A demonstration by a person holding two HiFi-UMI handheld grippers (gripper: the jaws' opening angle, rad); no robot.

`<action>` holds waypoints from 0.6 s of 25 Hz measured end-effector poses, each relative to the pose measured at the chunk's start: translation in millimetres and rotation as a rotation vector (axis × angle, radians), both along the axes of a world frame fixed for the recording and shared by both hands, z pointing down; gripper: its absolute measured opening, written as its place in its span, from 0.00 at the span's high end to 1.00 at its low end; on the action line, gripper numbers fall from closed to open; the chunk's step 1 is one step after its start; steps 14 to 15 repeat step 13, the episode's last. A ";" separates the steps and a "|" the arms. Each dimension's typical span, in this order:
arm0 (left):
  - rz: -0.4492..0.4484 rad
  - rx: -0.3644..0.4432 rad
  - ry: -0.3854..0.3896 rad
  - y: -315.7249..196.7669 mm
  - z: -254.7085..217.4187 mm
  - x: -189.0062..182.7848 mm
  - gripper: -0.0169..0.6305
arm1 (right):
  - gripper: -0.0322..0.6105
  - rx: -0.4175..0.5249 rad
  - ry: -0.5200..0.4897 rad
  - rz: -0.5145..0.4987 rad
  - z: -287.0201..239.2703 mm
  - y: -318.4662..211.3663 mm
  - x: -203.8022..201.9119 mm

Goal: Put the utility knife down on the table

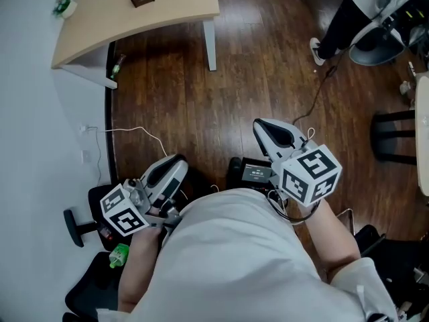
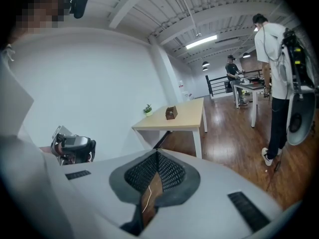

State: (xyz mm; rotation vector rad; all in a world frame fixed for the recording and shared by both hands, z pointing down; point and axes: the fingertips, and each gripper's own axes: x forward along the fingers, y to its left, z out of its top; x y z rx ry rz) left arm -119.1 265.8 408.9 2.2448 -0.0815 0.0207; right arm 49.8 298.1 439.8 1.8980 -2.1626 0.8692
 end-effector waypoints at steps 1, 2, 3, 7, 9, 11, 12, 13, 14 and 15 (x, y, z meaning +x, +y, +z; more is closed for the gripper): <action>0.008 0.000 0.001 -1.5 -1.2 -0.4 0.91 | 0.95 -0.001 0.003 0.005 -1.7 -1.3 -1.1; 0.015 0.000 0.002 -2.8 -2.3 -0.5 0.91 | 0.95 -0.002 0.007 0.008 -3.7 -2.7 -1.9; 0.022 -0.002 0.004 -4.0 -3.1 -0.3 0.91 | 0.95 -0.004 0.012 0.012 -5.6 -4.0 -2.7; 0.041 -0.011 0.020 -7.0 -4.2 -0.5 0.91 | 0.95 -0.008 0.030 0.021 -10.7 -6.6 -6.2; 0.051 -0.016 0.024 -6.1 -3.8 -3.9 0.91 | 0.95 -0.011 0.033 0.024 -10.4 -6.0 -12.4; 0.063 -0.021 0.021 -3.1 -2.9 -9.4 0.91 | 0.95 -0.016 0.027 0.024 -8.7 -4.5 -21.8; 0.070 -0.023 0.019 -1.4 -2.5 -12.2 0.91 | 0.95 -0.018 0.023 0.024 -7.6 -3.8 -26.8; 0.076 -0.025 0.017 0.3 -2.0 -14.9 0.91 | 0.95 -0.020 0.019 0.023 -6.7 -3.1 -31.8; 0.076 -0.025 0.017 0.3 -2.0 -14.9 0.91 | 0.95 -0.020 0.019 0.023 -6.7 -3.1 -31.8; 0.076 -0.025 0.017 0.3 -2.0 -14.9 0.91 | 0.95 -0.020 0.019 0.023 -6.7 -3.1 -31.8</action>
